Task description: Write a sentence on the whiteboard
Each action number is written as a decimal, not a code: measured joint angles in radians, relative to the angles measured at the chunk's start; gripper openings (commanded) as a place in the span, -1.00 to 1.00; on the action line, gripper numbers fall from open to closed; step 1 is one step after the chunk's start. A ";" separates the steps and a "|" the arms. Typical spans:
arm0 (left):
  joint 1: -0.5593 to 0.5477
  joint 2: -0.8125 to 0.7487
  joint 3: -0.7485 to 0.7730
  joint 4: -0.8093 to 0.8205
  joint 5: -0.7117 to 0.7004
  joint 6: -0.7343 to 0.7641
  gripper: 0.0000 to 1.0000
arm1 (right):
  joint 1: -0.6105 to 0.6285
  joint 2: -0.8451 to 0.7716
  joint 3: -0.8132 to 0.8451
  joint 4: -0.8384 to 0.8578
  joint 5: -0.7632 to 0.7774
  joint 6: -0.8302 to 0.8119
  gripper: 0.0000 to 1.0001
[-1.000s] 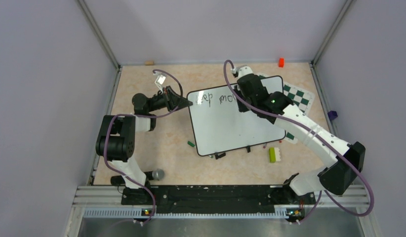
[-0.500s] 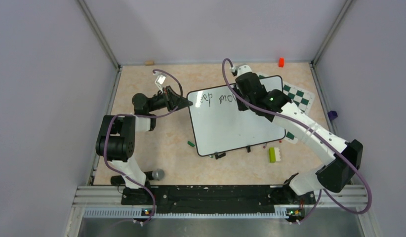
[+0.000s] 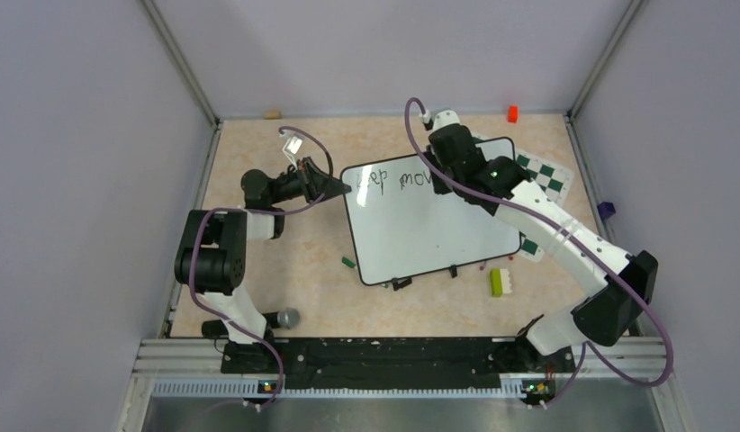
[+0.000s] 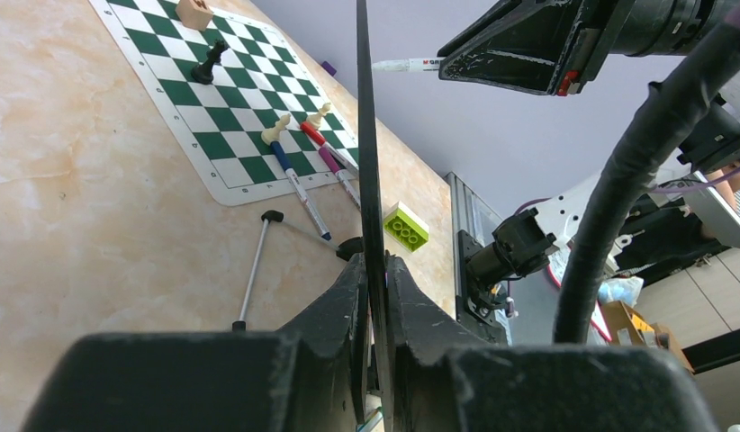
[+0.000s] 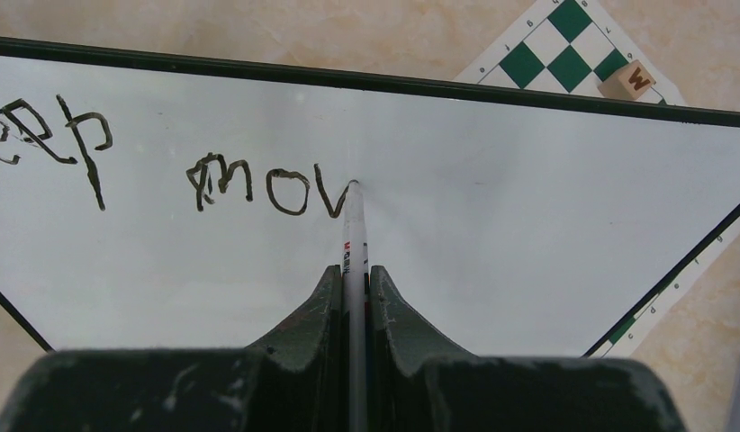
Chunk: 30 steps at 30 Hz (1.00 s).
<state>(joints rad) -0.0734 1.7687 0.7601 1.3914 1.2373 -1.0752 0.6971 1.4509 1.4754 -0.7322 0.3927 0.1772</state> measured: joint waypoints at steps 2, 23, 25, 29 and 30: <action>0.000 0.000 0.000 0.000 0.000 0.000 -0.79 | 0.000 0.000 0.000 0.000 0.000 -0.001 -1.00; 0.001 0.000 0.000 0.005 0.006 0.002 -0.79 | -0.008 -0.249 -0.109 0.030 -0.057 0.004 -1.00; 0.001 0.000 0.000 0.005 0.006 0.002 -0.79 | -0.008 -0.273 -0.138 0.041 -0.061 0.007 -1.00; 0.001 0.000 0.000 0.005 0.005 0.002 -0.78 | -0.008 -0.332 -0.206 0.074 -0.062 0.007 -1.00; 0.001 0.000 0.000 0.005 0.005 0.002 -0.78 | -0.008 -0.341 -0.216 0.077 -0.061 0.007 -1.00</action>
<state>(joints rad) -0.0727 1.7687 0.7601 1.3960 1.2427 -1.0733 0.6888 1.1103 1.2594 -0.6548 0.3313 0.1841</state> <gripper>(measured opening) 0.134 0.098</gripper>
